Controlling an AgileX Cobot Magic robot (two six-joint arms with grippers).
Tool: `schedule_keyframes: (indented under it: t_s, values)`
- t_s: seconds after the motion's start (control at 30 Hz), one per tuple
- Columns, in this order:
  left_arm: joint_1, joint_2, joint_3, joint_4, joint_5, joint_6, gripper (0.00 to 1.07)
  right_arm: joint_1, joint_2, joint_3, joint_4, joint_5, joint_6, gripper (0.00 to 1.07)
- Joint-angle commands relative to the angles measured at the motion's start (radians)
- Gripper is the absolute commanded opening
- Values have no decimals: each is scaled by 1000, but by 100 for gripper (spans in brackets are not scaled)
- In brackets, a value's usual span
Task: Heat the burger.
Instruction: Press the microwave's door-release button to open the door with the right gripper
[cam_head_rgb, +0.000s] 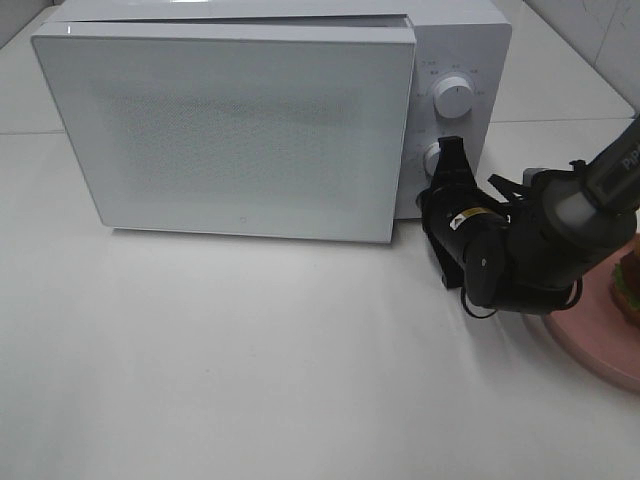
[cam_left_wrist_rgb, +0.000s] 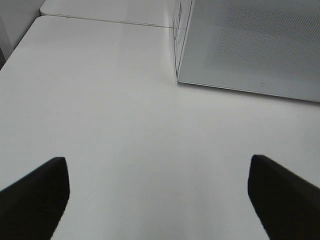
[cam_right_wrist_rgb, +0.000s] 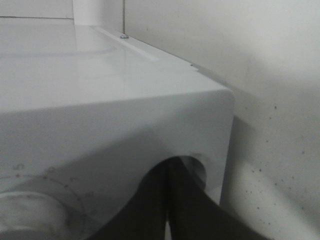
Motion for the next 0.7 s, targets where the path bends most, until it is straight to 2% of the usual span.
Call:
schedule_keyframes:
  t_s: [0.03, 0.3, 0.43, 0.7]
  values:
    - [2, -5, 1, -4, 1, 0, 88, -32, -7, -96, 19, -302, -42, 0]
    - [2, -5, 1, -4, 1, 0, 88, -29, -13, -94, 20, -262, -40, 0]
    - [2, -5, 1, -4, 1, 0, 88, -28, -23, -91, -16, -157, -26, 0]
    - [2, -5, 1, -4, 1, 0, 88, -28, -80, -6, -40, -67, -19, 0]
